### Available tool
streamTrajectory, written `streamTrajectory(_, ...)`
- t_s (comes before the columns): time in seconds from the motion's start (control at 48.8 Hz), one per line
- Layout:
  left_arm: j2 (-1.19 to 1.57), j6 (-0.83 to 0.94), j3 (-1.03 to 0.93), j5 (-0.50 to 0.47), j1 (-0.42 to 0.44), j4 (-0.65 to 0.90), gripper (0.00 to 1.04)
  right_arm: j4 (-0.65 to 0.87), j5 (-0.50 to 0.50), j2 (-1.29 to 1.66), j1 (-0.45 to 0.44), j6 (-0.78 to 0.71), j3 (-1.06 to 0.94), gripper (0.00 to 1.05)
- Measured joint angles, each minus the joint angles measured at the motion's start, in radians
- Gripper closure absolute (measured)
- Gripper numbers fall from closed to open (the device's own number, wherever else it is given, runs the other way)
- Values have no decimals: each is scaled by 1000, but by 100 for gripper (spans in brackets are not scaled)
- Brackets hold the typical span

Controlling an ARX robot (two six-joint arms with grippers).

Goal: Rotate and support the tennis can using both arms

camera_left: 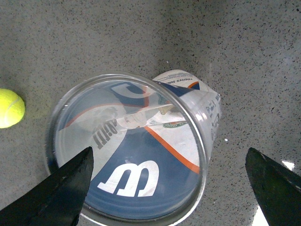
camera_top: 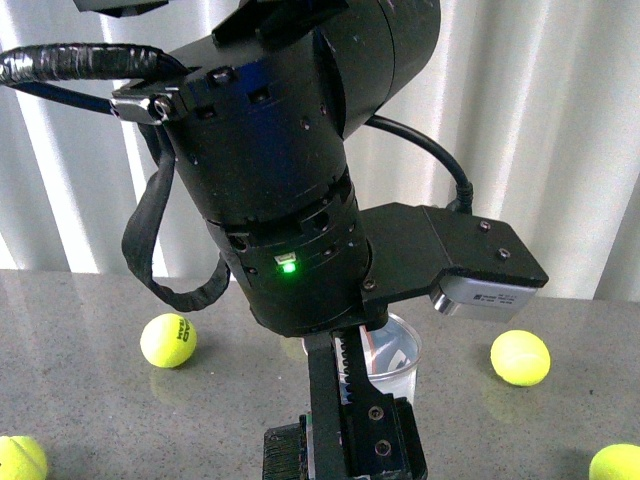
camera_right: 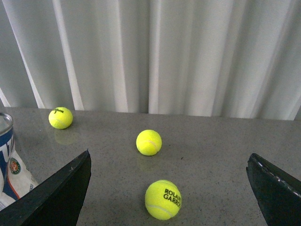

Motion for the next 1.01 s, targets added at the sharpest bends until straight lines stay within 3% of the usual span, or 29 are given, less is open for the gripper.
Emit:
streamTrajectory(0.431,-79,-47,-3,35,15,-8,7,0,0,0,0,0,0,7)
streamTrajectory(0.615,-180,-140,-52,137,40,25,7,0,0,0,0,0,0,7)
streamTrajectory(0.738,-268,-363,-118,160,79,194,7,0,0,0,0,0,0,7)
streamTrajectory(0.882,-350,-718,-234,0,126,417,7,0,0,0,0,0,0,7)
streamTrajectory(1.005,-364,-928,-264,-24,146,452,7,0,0,0,0,0,0,7)
